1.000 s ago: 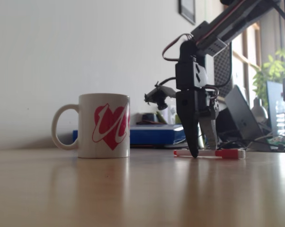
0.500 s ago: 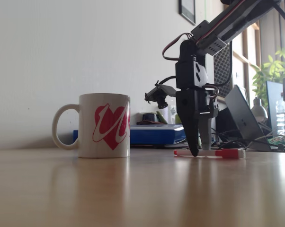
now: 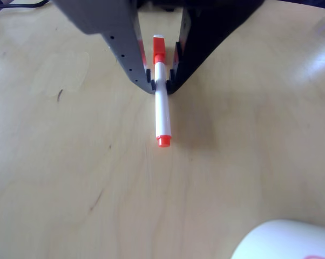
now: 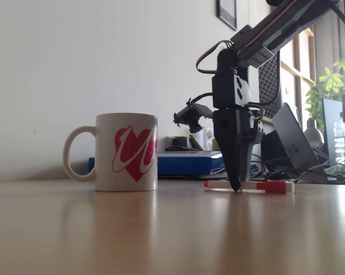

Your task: Grab the pen and place it in the cup.

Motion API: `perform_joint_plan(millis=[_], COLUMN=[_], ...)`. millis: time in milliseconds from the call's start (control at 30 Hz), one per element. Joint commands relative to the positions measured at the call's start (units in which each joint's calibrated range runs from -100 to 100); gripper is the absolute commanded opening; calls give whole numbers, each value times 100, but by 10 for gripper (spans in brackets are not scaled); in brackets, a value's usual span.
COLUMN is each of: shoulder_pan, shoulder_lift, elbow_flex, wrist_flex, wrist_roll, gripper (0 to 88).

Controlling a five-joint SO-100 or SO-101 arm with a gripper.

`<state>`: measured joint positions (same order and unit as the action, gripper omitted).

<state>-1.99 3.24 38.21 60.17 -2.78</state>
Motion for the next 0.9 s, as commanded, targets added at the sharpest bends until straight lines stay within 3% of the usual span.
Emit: perform_joint_plan(millis=[0, 333, 867], shoulder_pan=[-22, 312, 954], shoulder_lift=[-1, -50, -781], elbow_flex=[-14, -494, -2648], wrist_flex=[-34, 103, 2048], wrist_roll=[31, 89, 336], gripper=[10, 10, 10])
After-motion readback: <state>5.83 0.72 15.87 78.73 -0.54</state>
